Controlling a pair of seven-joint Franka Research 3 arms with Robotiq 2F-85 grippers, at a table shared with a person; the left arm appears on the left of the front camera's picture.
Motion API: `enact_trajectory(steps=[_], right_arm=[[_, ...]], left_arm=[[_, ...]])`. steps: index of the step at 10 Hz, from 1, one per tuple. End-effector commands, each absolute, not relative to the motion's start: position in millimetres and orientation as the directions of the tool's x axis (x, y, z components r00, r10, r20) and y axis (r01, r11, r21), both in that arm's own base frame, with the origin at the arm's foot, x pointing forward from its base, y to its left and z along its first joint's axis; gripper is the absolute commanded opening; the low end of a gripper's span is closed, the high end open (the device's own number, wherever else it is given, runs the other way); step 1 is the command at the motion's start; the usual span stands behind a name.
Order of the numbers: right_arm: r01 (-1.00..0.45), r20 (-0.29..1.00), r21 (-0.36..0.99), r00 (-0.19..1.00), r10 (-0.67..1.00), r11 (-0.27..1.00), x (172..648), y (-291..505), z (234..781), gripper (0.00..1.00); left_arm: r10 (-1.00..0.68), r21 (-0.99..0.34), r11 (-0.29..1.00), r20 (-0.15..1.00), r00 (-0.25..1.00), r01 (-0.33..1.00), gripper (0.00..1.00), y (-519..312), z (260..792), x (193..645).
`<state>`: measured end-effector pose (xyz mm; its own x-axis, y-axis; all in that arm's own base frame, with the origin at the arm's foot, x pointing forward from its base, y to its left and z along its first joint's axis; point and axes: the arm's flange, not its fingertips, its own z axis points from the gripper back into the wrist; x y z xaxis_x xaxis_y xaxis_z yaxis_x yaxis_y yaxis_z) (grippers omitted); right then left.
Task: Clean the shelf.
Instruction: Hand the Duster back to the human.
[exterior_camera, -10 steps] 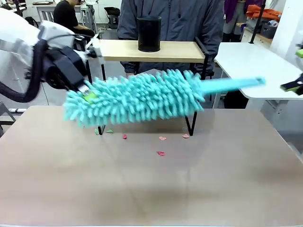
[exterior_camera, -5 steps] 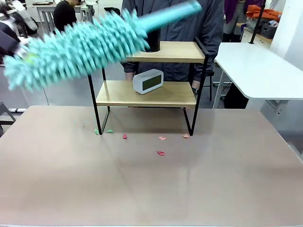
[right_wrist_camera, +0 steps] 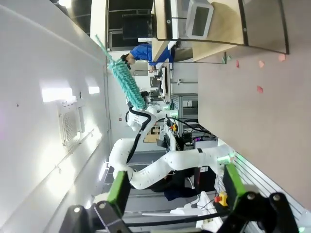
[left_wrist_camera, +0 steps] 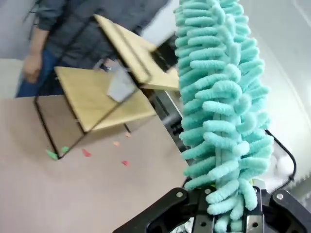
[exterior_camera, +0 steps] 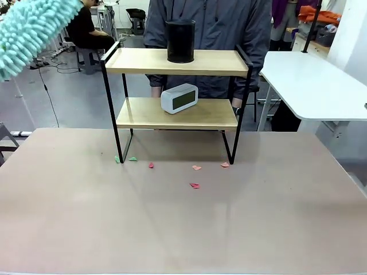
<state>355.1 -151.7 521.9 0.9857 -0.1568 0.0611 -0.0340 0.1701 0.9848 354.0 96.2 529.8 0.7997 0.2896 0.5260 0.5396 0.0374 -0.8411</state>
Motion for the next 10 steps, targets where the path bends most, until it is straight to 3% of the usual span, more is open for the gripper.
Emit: enact_trajectory(steps=[1, 3, 6, 9, 10], right_arm=[[-0.050, 0.076, 0.984, 0.986, -0.149, 0.172, 357, -155, 523, 1.00], [-0.050, 0.076, 0.984, 0.986, -0.149, 0.172, 357, -155, 523, 1.00], [-0.050, 0.076, 0.984, 0.986, -0.149, 0.172, 357, -155, 523, 1.00], [-0.050, 0.076, 0.984, 0.986, -0.149, 0.172, 357, -155, 523, 1.00], [-0.050, 0.076, 0.984, 0.986, -0.149, 0.172, 357, -155, 523, 1.00]], left_arm=[[0.444, -0.897, 0.079, 0.422, 0.790, 0.435, 0.00, 92, 518, 347], [0.537, -0.956, 0.090, 0.281, 0.795, 0.277, 0.00, 106, 503, 349], [0.469, -0.995, 0.085, 0.086, 0.879, 0.052, 0.00, 98, 481, 374], [0.494, -0.996, 0.091, 0.044, 0.868, -0.001, 0.00, 97, 474, 385], [0.476, -0.995, 0.087, 0.077, 0.876, 0.040, 0.00, 91, 465, 379]])
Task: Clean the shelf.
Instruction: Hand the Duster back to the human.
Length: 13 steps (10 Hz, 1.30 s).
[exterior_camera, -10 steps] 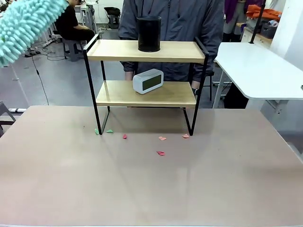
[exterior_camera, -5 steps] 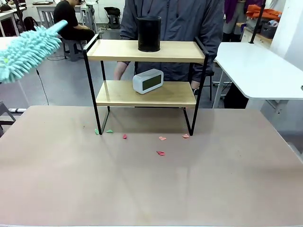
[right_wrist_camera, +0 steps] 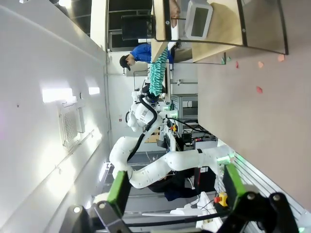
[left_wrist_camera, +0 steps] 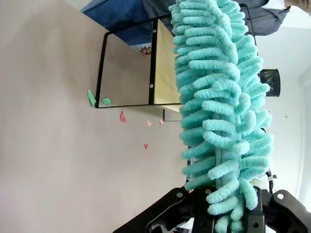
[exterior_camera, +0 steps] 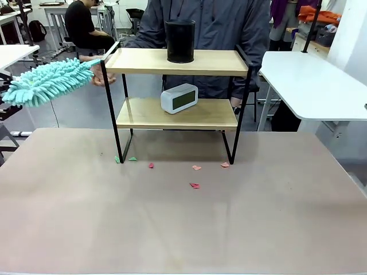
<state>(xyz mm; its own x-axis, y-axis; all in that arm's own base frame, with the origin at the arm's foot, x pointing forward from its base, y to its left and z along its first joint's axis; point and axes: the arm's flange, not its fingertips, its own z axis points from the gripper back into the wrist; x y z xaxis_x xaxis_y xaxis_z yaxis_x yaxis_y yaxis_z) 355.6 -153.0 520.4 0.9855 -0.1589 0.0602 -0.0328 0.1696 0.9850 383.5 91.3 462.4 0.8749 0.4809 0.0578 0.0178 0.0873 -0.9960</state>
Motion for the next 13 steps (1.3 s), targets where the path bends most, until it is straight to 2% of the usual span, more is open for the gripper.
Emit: enact_trajectory(steps=[1, 8, 9, 10, 11, 12, 13], right_arm=[[-0.050, 0.076, 0.984, 0.986, -0.149, 0.172, 356.6, -155.3, 523.1, 1.00], [-0.050, 0.076, 0.984, 0.986, -0.149, 0.172, 356.6, -155.3, 523.1, 1.00], [-0.050, 0.076, 0.984, 0.986, -0.149, 0.172, 356.6, -155.3, 523.1, 1.00], [-0.050, 0.076, 0.984, 0.986, -0.149, 0.172, 356.6, -155.3, 523.1, 1.00], [-0.050, 0.076, 0.984, 0.986, -0.149, 0.172, 356.6, -155.3, 523.1, 1.00], [-0.050, 0.076, 0.984, 0.986, -0.149, 0.172, 356.6, -155.3, 523.1, 1.00], [-0.050, 0.076, 0.984, 0.986, -0.149, 0.172, 356.6, -155.3, 523.1, 1.00]], left_arm=[[0.476, -0.995, 0.087, 0.077, 0.876, 0.040, 0.00, 91.3, 464.8, 379.0], [0.476, -0.995, 0.087, 0.077, 0.876, 0.040, 0.00, 91.3, 464.8, 379.0], [0.480, -0.996, 0.087, 0.060, 0.875, 0.021, 0.73, 91.1, 462.8, 383.1], [0.486, -0.995, 0.098, 0.060, 0.872, 0.014, 0.73, 91.3, 463.1, 382.6], [0.480, -0.995, 0.103, 0.063, 0.875, 0.016, 1.00, 90.9, 463.4, 381.7], [0.479, -0.995, 0.101, 0.068, 0.875, 0.022, 0.77, 91.5, 464.4, 379.6], [0.480, -0.995, 0.099, 0.075, 0.874, 0.031, 1.00, 93.3, 465.9, 376.7]])
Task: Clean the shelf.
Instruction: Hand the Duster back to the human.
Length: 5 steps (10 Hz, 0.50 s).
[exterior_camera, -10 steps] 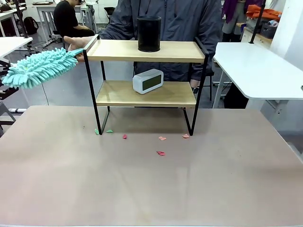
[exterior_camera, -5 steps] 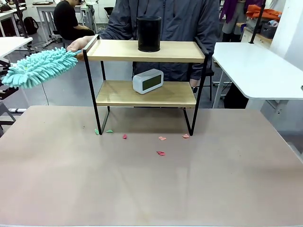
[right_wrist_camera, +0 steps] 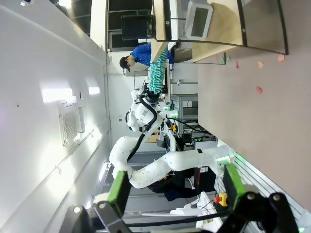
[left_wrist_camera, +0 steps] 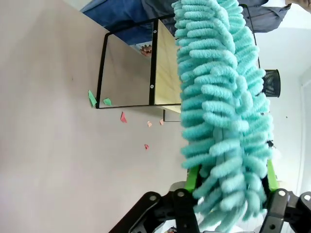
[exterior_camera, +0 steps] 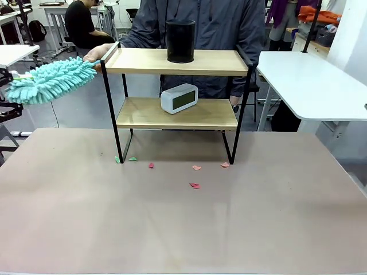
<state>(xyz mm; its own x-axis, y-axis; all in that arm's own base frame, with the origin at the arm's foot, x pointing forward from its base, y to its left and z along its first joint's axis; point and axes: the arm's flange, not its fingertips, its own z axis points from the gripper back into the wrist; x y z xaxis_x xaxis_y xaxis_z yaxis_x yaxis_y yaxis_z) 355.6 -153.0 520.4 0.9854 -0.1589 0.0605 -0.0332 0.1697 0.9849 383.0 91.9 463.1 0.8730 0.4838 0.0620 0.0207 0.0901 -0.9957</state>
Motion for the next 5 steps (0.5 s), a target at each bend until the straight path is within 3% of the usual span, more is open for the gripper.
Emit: enact_trajectory(steps=[1, 3, 5], right_arm=[[-0.050, 0.076, 0.984, 0.986, -0.149, 0.172, 357, -155, 523, 1.00], [-0.050, 0.076, 0.984, 0.986, -0.149, 0.172, 357, -155, 523, 1.00], [-0.050, 0.076, 0.984, 0.986, -0.149, 0.172, 357, -155, 523, 1.00]], left_arm=[[0.478, -0.995, 0.093, 0.085, 0.874, 0.046, 1.00, 95, 468, 373], [0.420, -0.992, 0.061, 0.126, 0.899, 0.110, 1.00, 99, 483, 351], [0.256, -0.979, 0.005, 0.200, 0.946, 0.205, 1.00, 88, 514, 303]])
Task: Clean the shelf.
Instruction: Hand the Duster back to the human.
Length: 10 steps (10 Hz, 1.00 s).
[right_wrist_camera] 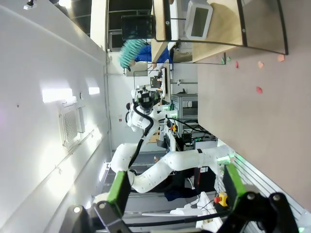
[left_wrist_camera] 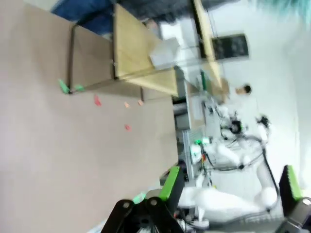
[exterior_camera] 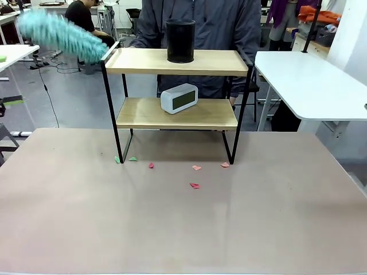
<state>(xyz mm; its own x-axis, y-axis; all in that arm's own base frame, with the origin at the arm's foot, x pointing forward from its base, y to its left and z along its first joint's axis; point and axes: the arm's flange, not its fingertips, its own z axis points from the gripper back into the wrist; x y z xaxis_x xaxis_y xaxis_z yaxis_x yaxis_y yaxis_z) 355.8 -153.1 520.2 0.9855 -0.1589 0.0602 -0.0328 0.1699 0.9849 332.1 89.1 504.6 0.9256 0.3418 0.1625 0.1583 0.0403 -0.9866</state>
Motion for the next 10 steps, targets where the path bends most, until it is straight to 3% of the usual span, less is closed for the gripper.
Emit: enact_trajectory(steps=[1, 2, 4, 5, 7, 8, 9, 10], right_arm=[[-0.033, 0.060, 0.985, 0.985, -0.159, 0.170, 356, -153, 520, 1.00], [-0.056, 0.060, 0.984, 0.998, -0.022, 0.168, 352, -114, 518, 1.00], [-0.135, 0.096, 0.979, 0.965, 0.243, 0.151, 340, -21, 507, 1.00], [-0.170, 0.127, 0.977, 0.951, 0.280, 0.132, 338, 11, 501, 1.00], [-0.193, 0.115, 0.961, 0.931, 0.347, 0.199, 323, 70, 473, 1.00], [-0.215, 0.151, 0.951, 0.950, 0.273, 0.223, 317, 83, 462, 1.00], [-0.212, 0.196, 0.944, 0.977, 0.087, 0.254, 323, 80, 457, 1.00], [-0.175, 0.086, 0.960, 0.927, 0.366, 0.218, 321, 82, 469, 1.00]], left_arm=[[0.109, -0.976, -0.030, 0.209, 0.972, 0.214, 1.00, 71, 517, 293], [0.054, -0.985, 0.015, 0.174, 0.983, 0.174, 1.00, 49, 511, 295], [-0.102, -0.991, -0.025, 0.132, 0.986, 0.130, 1.00, 6, 497, 301], [-0.163, -0.994, -0.048, 0.101, 0.981, 0.095, 1.00, -25, 488, 308], [-0.109, -0.996, 0.027, 0.085, 0.990, 0.088, 1.00, -71, 467, 323], [-0.012, -0.991, 0.087, 0.103, 0.995, 0.103, 1.00, -89, 452, 329], [0.013, -0.996, 0.081, 0.037, 0.999, 0.036, 1.00, -104, 432, 337], [-0.114, -0.996, 0.050, 0.064, 0.991, 0.070, 1.00, -73, 464, 339]])
